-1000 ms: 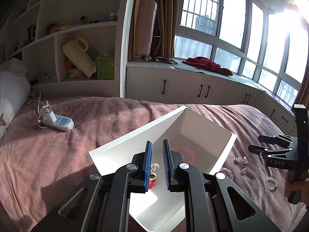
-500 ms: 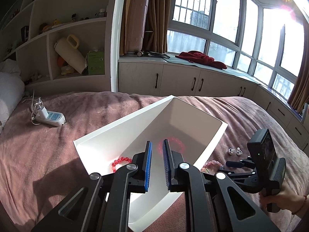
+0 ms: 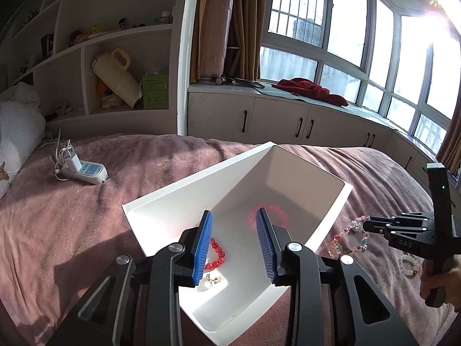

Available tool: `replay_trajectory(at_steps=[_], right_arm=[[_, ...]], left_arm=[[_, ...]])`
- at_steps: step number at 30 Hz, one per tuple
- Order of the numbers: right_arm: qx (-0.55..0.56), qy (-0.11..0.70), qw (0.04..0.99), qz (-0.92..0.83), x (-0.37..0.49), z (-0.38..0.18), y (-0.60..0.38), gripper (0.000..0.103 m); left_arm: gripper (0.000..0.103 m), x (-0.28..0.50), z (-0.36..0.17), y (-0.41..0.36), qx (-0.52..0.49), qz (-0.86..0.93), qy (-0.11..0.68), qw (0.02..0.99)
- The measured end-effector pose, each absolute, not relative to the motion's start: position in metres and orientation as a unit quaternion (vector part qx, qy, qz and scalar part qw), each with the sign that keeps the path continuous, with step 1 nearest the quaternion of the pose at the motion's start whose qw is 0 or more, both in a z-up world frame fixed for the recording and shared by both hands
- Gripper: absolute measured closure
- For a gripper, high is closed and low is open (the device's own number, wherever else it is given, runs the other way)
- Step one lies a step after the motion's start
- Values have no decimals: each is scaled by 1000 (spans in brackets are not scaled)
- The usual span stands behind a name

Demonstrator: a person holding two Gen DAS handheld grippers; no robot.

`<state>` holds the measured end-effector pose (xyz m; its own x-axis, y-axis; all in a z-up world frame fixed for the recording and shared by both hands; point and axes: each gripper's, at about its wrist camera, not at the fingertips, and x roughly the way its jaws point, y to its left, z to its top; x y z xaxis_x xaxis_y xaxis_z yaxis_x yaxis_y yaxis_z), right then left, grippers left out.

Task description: Organize jewelry

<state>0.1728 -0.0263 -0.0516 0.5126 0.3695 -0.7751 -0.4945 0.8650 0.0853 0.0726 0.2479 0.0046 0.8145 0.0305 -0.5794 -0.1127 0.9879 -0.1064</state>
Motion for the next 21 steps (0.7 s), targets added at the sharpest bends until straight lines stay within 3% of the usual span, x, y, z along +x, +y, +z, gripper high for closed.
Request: replay_trajectory(at_steps=[10, 13, 14, 21], right_arm=[[-43, 352, 886, 299, 186, 67, -2, 93], [-42, 347, 884, 310, 200, 88, 21, 93], [-44, 348, 883, 312, 203, 91, 28, 93], [-73, 382, 866, 313, 226, 69, 85, 93]], left_arm=[[48, 71, 5, 254, -74, 47, 302, 949], [33, 71, 3, 256, -78, 47, 308, 947], [28, 70, 2, 257, -81, 45, 309, 947], [24, 62, -6, 265, -93, 56, 307, 945]])
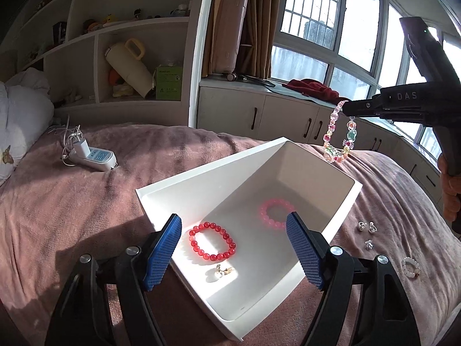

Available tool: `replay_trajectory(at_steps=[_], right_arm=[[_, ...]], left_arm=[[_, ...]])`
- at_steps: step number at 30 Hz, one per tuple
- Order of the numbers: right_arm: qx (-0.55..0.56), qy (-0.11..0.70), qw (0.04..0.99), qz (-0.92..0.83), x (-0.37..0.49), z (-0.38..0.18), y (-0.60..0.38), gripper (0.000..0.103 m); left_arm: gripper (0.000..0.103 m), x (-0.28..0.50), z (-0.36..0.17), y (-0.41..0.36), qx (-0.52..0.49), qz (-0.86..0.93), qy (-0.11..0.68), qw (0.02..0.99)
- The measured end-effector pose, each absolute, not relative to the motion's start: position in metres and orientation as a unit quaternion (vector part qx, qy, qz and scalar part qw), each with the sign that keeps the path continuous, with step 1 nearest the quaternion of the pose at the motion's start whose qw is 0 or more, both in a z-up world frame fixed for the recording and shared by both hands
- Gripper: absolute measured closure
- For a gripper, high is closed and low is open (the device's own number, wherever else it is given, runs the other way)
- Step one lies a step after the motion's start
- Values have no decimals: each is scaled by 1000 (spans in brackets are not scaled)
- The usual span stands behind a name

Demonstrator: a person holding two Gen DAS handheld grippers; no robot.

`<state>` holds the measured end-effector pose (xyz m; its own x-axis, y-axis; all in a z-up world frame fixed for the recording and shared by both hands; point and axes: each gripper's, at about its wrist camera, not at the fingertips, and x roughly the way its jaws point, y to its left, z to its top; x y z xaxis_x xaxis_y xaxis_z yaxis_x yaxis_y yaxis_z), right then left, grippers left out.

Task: Organize jewelry
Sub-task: 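Lower the crystal bracelet into the white box and open the right tool, then withdraw both tools from the box, right tool moving toward white bead bracelet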

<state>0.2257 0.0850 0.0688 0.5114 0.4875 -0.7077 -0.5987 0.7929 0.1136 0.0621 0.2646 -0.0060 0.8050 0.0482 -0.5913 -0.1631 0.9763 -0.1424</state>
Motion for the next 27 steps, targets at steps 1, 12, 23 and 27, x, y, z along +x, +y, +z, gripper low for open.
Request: replay_trajectory(at_steps=[1, 12, 23, 27], right_arm=[[-77, 390, 863, 312, 228, 60, 92, 93], [-101, 471, 828, 288, 236, -36, 133, 83], [-78, 389, 863, 312, 216, 23, 105, 33], [-61, 330, 889, 312, 197, 60, 76, 11]], left_arm=[[21, 61, -7, 266, -96, 59, 308, 945], [9, 54, -13, 273, -90, 73, 301, 946], [8, 55, -12, 269, -86, 83, 305, 945], [8, 53, -2, 257, -62, 82, 292, 951]])
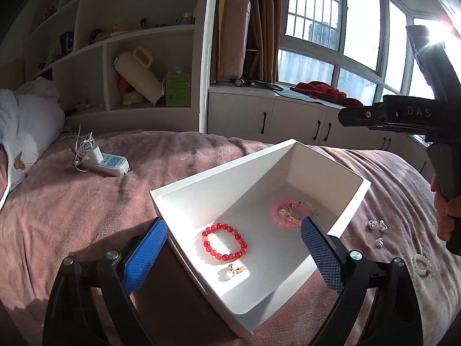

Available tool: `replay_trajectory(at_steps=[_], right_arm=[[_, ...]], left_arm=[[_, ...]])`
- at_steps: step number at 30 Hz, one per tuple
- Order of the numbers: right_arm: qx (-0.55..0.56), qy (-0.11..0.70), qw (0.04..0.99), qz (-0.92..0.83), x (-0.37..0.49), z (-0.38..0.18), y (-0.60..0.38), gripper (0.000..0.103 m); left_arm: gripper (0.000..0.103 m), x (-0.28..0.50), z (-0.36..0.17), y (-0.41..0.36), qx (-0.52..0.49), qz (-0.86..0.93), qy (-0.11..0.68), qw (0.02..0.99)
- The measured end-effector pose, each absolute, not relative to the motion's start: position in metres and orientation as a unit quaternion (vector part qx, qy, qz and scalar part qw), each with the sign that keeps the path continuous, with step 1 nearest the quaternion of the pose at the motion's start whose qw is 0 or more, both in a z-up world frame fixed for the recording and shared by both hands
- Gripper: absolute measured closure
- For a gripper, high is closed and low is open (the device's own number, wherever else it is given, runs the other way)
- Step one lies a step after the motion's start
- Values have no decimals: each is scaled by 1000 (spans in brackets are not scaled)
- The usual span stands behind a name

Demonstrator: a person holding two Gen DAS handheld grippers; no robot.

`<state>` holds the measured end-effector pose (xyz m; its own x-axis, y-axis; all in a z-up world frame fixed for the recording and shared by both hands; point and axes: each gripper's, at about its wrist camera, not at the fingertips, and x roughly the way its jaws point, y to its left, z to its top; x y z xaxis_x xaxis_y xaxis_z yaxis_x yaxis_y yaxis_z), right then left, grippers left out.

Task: Organize jewelry
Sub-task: 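Withdraw both tools from the box, right tool moving toward white bead bracelet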

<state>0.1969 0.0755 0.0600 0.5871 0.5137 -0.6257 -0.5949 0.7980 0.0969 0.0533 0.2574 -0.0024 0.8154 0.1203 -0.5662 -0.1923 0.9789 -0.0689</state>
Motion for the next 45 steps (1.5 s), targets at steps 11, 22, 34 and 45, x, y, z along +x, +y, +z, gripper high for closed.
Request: replay_trajectory(at_steps=[11, 22, 34, 45], right_arm=[[-19, 229, 937, 261, 147, 122, -55, 5], [-56, 228, 956, 176, 121, 79, -155, 5], [-153, 332, 916, 166, 105, -28, -185, 5], [-131, 443, 873, 155, 123, -91, -199, 35]], left_arm=[[4, 50, 52, 198, -35, 23, 237, 971], [4, 61, 65, 119, -35, -49, 249, 967], [4, 89, 20, 61, 13, -116, 279, 953], [5, 122, -40, 27, 45, -156, 318, 934]])
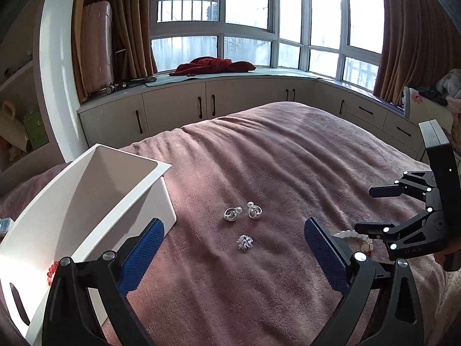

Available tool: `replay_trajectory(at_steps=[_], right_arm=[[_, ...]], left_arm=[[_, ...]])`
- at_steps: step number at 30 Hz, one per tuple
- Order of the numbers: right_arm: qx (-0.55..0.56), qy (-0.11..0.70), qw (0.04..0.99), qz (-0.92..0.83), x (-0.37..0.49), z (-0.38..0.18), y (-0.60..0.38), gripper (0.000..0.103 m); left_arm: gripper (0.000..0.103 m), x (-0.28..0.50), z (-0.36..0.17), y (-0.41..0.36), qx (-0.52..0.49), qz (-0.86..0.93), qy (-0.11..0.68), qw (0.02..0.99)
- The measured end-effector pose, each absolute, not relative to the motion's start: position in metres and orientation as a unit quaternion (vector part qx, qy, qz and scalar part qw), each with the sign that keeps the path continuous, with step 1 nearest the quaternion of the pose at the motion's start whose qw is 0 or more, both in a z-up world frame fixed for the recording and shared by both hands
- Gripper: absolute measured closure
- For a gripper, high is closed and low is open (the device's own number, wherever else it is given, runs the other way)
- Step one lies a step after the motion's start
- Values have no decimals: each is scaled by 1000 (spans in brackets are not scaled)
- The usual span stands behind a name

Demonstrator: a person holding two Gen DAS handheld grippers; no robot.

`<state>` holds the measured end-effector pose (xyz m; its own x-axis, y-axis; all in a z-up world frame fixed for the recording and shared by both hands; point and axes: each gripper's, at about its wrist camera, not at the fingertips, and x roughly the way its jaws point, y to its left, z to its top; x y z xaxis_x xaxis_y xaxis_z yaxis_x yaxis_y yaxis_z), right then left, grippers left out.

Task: Organize jewelry
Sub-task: 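Withdraw both tools from the box, right tool moving toward white bead bracelet, then grasp white bead bracelet with right tool while left tool grasps silver flower brooch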

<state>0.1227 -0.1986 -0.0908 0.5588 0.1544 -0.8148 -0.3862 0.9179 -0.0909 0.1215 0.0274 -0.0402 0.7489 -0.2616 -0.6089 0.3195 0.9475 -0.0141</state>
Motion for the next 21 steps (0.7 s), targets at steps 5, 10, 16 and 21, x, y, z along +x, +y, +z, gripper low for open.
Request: replay_trajectory(at_steps=[5, 10, 16, 21], right_arm=[[-130, 471, 858, 161, 129, -104, -198, 52], [-128, 486, 849, 164, 132, -113, -198, 58], [-122, 494, 843, 175, 136, -121, -197, 69], [-109, 495, 840, 192, 136, -121, -196, 81]], left_arm=[[23, 139, -60, 20, 44, -177, 344, 921], [33, 155, -82, 11, 63, -182, 365, 911], [54, 169, -107, 2, 71, -198, 403, 891], [76, 175, -121, -3, 72, -204, 430, 877]])
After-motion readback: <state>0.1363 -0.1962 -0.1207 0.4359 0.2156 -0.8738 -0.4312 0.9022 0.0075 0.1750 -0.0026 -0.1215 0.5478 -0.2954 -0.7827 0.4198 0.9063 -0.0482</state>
